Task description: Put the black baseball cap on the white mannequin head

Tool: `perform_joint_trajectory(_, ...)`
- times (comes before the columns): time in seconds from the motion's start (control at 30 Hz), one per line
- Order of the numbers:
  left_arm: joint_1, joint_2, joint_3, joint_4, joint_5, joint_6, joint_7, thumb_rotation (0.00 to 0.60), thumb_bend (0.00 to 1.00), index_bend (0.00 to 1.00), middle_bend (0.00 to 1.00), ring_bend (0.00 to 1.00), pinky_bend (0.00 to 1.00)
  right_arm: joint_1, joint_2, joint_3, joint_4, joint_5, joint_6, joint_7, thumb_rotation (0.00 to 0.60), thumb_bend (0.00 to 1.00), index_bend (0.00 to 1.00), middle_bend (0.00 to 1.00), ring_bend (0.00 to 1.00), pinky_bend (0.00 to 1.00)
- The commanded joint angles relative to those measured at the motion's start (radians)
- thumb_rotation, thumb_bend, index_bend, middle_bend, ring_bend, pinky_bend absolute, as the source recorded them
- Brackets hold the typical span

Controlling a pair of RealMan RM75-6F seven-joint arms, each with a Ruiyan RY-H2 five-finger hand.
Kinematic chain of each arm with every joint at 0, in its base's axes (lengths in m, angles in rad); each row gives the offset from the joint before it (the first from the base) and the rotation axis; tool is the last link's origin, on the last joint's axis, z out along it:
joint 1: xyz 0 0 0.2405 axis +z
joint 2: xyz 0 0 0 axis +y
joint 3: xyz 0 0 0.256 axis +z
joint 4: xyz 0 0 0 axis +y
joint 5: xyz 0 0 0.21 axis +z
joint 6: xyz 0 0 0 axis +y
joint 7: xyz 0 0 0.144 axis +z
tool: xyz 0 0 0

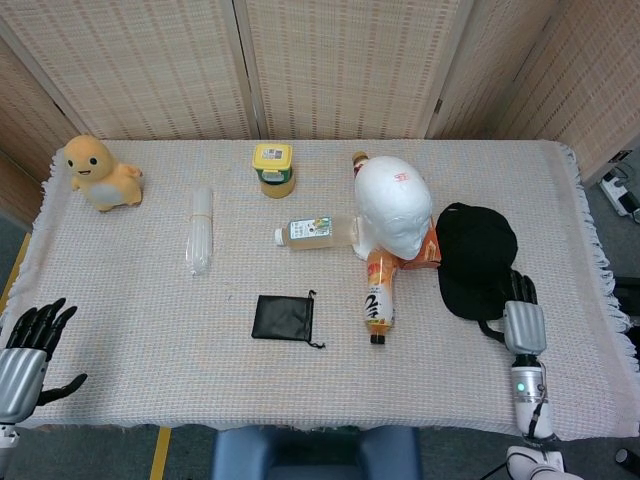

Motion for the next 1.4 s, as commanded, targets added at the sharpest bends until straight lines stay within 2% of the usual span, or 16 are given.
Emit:
perform_joint_trajectory(0.03, 0.003, 0.001, -0.006, 0.000, -0.006, 0.006, -0.001, 0.600, 0.19, 0.04, 0.00, 0.00, 0.03, 0.010, -0.007, 0.004, 0.002, 0.005, -0.005, -0.001, 0.600, 0.18, 0.41, 0.00, 0.00, 0.00)
perform_joint_trajectory(0.3, 0.009, -0.002, -0.019, 0.000, -0.017, 0.021, -0.003, 0.600, 0.19, 0.04, 0.00, 0.00, 0.03, 0.044, -0.020, 0.027, 0.000, 0.030, 0.001, 0.023, 0.600, 0.26, 0.45, 0.00, 0.00, 0.00)
perform_joint_trajectory(0.67, 0.013, -0.005, -0.027, 0.003, -0.016, 0.034, -0.004, 0.600, 0.20, 0.04, 0.00, 0.00, 0.03, 0.080, 0.021, 0.058, -0.012, 0.058, 0.075, 0.049, 0.600, 0.36, 0.65, 0.03, 0.00, 0.00)
perform_joint_trajectory(0.87, 0.016, -0.002, -0.025, 0.002, -0.011, 0.038, -0.005, 0.600, 0.20, 0.04, 0.00, 0.00, 0.03, 0.086, 0.051, 0.070, -0.027, 0.069, 0.097, 0.052, 0.600, 0.36, 0.76, 0.10, 0.00, 0.00)
perform_joint_trajectory(1.03, 0.018, 0.001, -0.025, 0.002, -0.007, 0.042, -0.006, 0.600, 0.20, 0.04, 0.00, 0.00, 0.03, 0.092, 0.069, 0.078, -0.042, 0.077, 0.119, 0.058, 0.600, 0.36, 0.80, 0.12, 0.00, 0.00)
perform_joint_trajectory(1.13, 0.019, 0.002, -0.024, 0.001, -0.004, 0.044, -0.008, 0.600, 0.20, 0.04, 0.00, 0.00, 0.03, 0.115, 0.081, 0.100, -0.058, 0.092, 0.150, 0.065, 0.600, 0.36, 0.81, 0.13, 0.00, 0.00)
perform_joint_trajectory(1.4, 0.021, 0.007, -0.029, 0.005, -0.011, 0.045, -0.017, 0.600, 0.20, 0.03, 0.00, 0.00, 0.03, 0.225, 0.144, 0.207, -0.131, 0.167, 0.223, 0.054, 0.600, 0.37, 0.82, 0.14, 0.00, 0.00)
